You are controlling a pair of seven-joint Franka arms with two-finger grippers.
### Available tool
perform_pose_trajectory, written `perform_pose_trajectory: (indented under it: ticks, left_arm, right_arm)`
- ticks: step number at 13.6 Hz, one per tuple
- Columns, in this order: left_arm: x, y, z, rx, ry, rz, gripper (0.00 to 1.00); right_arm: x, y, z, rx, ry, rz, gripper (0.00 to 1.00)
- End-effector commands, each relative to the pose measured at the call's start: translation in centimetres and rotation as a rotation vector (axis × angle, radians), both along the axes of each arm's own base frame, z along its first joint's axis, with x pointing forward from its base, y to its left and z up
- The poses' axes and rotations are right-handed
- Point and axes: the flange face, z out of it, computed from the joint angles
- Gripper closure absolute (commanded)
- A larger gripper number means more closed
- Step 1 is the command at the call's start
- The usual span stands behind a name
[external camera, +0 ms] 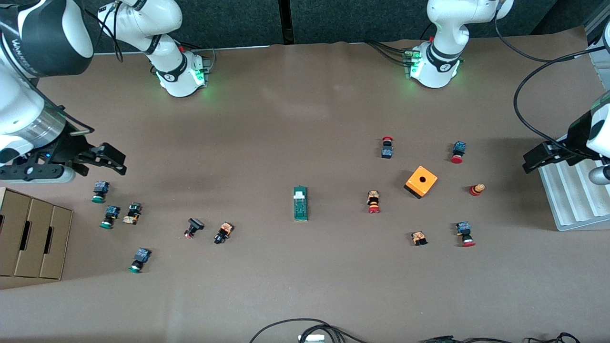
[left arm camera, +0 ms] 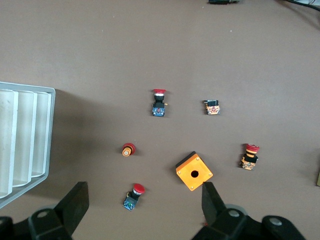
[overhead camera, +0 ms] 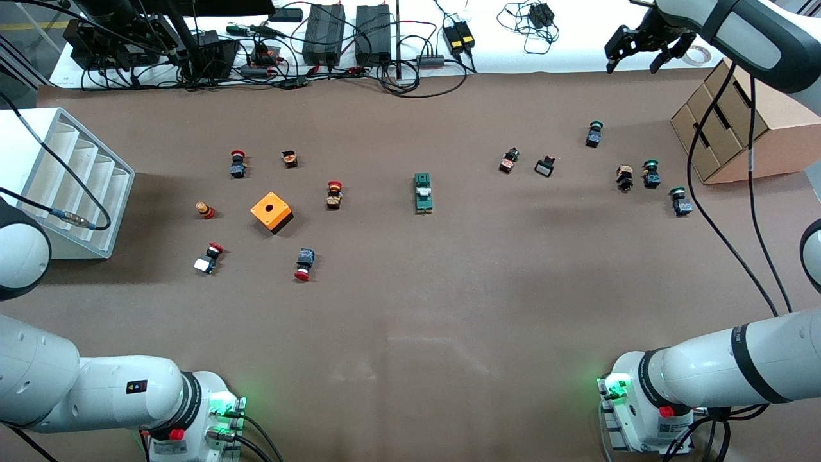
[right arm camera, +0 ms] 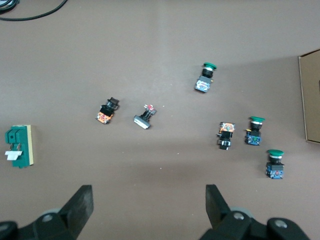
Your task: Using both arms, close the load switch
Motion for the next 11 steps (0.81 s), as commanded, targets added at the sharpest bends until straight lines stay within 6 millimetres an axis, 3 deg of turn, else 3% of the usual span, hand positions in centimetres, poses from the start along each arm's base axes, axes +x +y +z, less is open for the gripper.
perform_pose_trajectory:
  ticks: [1,5,8,9,11]
  left_arm:
    - [0.7,-3.0,1.0,-0.010,-0.058,-0.048,0.00]
    - [1.5,-6.4,0.8,-0.026,-0.115,-0.113,0.00]
    - [0.6,-13.0,1.0,0.017,-0.163,-0.231,0.00]
    - [0.7,-14.4,0.7,0.065,-0.193,-0.261,0.00]
    - [1.8,-15.3,-1.2,0.058,-0.208,-0.279,0.00]
  right_arm:
    - [-0.1,0.3,0.2,-0.015,0.004,-0.004,0.00]
    - [-0.1,0.1,0.2,-0.015,0.004,-0.007,0.00]
    - [0.1,0.2,0.0,-0.015,0.001,-0.005,0.00]
    - [0.1,0.2,0.1,-0.015,-0.001,-0.007,0.00]
    - [0.1,0.0,0.0,-0.016,0.004,-0.010,0.00]
